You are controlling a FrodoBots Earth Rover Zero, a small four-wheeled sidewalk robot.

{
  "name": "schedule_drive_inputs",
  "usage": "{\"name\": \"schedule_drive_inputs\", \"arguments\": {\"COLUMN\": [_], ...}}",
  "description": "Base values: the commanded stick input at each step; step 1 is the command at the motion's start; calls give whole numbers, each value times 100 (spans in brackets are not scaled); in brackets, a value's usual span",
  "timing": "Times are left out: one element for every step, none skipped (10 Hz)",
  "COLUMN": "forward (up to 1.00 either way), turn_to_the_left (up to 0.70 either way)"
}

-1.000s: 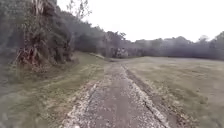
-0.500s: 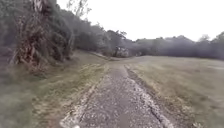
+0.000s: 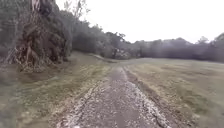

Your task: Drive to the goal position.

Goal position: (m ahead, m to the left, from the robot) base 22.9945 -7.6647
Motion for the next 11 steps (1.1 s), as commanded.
{"name": "schedule_drive_inputs", "arguments": {"forward": [45, 45, 45, 45, 45, 45, 45, 45, 45, 45, 45], "turn_to_the_left": [0, 0, -15, -27, -27, -27, -27, -27, 0, 0, 0]}}
